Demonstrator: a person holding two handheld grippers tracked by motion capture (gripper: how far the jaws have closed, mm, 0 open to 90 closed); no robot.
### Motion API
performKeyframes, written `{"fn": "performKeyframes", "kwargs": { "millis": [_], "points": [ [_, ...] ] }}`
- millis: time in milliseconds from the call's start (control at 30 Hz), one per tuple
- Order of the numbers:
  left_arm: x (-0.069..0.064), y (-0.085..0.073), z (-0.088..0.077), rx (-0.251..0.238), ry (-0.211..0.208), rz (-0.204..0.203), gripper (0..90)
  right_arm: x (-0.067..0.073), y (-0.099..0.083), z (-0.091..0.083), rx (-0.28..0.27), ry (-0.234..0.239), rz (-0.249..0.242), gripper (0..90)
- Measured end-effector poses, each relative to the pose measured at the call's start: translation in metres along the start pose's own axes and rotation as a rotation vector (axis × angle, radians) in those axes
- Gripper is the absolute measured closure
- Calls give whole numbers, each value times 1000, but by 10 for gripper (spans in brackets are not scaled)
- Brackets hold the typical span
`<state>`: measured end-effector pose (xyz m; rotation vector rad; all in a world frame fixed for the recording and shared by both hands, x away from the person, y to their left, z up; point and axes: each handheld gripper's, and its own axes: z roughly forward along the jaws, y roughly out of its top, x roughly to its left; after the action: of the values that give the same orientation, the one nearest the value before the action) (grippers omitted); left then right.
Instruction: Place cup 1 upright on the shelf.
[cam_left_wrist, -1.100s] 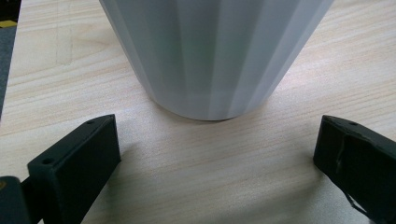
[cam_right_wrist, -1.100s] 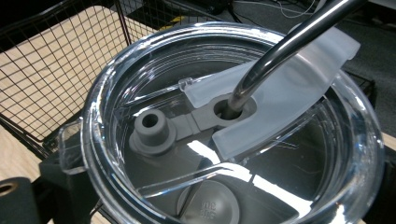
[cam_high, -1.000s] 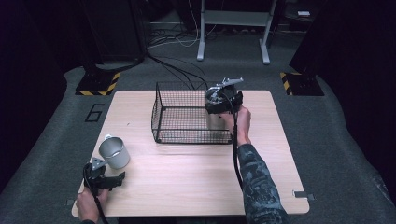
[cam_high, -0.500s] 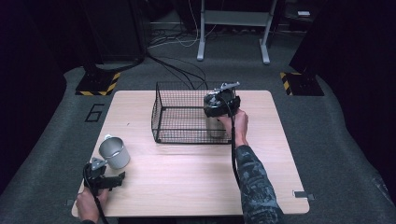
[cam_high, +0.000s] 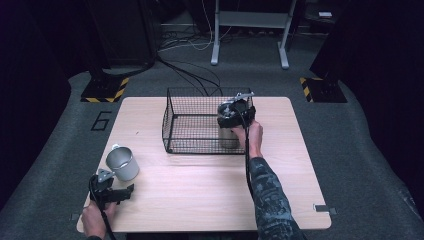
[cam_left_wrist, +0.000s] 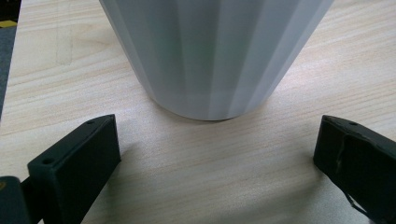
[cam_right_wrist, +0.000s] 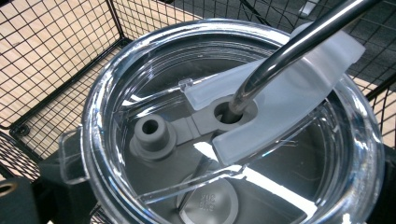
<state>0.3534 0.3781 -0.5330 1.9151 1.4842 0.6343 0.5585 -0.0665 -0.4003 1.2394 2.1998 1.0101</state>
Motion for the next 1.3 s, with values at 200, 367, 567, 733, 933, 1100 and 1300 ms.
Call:
{"fn": "performKeyframes", "kwargs": {
  "millis": [200,367,567,733,933,1100,1300],
  "points": [
    [1,0,0,4,-1,12,3,-6,-3,-3,14,14,22,30],
    [1,0,0,1,1,12,3,-3,0,-6,59,11,15,21],
    [1,1,-1,8,0,16,3,-2,2,-6,76,20,16,0],
    [1,0,0,6,1,16,3,0,6,-12,75,20,3,0],
    [1,0,0,0,2,15,3,-3,10,-24,76,20,19,0],
    [1,0,0,6,1,15,3,0,16,-37,51,2,3,0],
    [1,0,0,3,3,13,3,0,20,-49,48,-9,-3,0]
  ]
}}
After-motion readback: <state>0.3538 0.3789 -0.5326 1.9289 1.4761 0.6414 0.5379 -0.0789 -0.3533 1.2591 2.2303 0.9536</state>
